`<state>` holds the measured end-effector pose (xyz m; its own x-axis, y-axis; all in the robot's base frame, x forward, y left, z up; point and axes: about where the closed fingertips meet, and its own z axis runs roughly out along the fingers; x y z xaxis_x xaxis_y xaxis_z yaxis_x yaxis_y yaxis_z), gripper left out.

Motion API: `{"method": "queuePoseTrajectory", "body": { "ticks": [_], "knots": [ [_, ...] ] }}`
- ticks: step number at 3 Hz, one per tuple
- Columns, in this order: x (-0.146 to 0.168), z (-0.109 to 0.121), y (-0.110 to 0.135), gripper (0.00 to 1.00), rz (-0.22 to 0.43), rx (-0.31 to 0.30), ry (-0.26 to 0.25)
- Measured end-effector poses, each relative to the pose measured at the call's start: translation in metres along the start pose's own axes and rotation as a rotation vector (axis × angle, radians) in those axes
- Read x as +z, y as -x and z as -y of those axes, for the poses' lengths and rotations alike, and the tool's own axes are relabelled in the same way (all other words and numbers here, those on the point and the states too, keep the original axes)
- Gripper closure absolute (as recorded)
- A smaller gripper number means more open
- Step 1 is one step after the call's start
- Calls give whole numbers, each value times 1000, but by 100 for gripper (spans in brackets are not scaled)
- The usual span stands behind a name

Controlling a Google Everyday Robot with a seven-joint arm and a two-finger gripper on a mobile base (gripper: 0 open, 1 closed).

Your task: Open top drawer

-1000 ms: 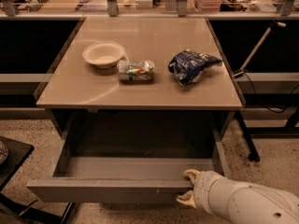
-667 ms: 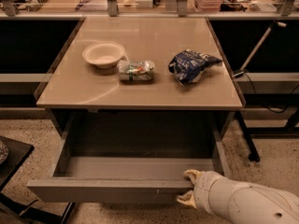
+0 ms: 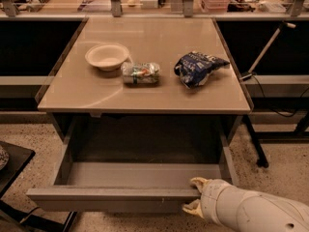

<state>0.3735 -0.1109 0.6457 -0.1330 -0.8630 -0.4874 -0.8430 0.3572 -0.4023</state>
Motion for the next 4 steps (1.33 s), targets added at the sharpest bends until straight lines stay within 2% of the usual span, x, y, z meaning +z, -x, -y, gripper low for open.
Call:
{"method": "queuePoseTrajectory", "body": {
  "ticks": [1,2,4],
  "knots": [
    [-1,-6,-1,100,3,11,3],
    [-1,-6,-1,82,3,11,3],
    [-1,-6,-1,34,3,11,3]
  ]
}}
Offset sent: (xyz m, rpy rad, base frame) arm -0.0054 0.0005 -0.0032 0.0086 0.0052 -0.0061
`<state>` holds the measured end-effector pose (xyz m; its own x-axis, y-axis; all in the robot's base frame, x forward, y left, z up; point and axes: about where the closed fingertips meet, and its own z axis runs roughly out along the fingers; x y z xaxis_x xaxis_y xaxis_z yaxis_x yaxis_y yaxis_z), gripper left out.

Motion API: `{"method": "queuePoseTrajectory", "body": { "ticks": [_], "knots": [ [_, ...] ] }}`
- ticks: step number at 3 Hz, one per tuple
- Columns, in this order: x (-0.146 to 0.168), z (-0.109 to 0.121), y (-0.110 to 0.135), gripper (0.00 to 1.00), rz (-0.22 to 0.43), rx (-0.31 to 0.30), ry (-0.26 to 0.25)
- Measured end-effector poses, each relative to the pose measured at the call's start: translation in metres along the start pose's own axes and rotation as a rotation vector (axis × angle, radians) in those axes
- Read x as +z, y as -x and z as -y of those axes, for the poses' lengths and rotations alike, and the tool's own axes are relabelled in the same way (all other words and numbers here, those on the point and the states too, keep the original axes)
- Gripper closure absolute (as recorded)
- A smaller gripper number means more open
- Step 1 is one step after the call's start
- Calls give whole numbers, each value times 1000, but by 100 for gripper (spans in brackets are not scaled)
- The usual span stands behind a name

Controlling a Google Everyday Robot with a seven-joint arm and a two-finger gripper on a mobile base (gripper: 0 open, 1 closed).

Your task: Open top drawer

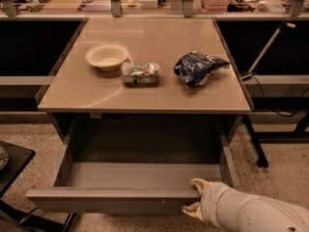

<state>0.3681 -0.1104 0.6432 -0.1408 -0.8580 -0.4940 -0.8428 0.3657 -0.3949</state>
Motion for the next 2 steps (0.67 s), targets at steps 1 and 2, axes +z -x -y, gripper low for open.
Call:
{"method": "queuePoseTrajectory", "body": {
  "ticks": [1,2],
  "knots": [
    [0,0,0,11,0,0,0],
    [0,0,0,0,0,0,0]
  ]
}}
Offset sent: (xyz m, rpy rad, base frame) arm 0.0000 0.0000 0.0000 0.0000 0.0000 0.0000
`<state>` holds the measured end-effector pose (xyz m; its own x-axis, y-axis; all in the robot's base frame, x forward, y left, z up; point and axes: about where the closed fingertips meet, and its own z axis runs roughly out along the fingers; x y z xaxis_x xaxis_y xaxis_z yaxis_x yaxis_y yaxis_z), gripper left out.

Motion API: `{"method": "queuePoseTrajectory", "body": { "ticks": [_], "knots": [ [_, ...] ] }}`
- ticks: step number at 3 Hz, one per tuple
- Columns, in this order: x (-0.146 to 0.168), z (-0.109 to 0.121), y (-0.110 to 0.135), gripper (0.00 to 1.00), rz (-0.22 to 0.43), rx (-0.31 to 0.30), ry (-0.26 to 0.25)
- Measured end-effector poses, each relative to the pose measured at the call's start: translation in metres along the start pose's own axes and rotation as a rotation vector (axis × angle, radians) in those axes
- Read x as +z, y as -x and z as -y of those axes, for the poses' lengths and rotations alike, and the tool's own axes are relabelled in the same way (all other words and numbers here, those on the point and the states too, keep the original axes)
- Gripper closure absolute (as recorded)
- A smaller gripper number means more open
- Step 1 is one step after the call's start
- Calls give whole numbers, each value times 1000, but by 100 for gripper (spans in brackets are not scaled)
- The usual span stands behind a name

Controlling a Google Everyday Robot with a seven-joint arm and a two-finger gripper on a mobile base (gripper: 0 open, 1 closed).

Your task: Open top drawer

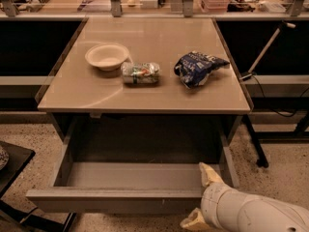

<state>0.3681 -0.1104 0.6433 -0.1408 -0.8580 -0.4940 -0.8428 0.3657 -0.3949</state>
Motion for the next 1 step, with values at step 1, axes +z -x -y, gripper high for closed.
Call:
{"method": "queuePoseTrajectory", "body": {
  "ticks": [1],
  "knots": [
    [0,0,0,0,0,0,0]
  ]
}}
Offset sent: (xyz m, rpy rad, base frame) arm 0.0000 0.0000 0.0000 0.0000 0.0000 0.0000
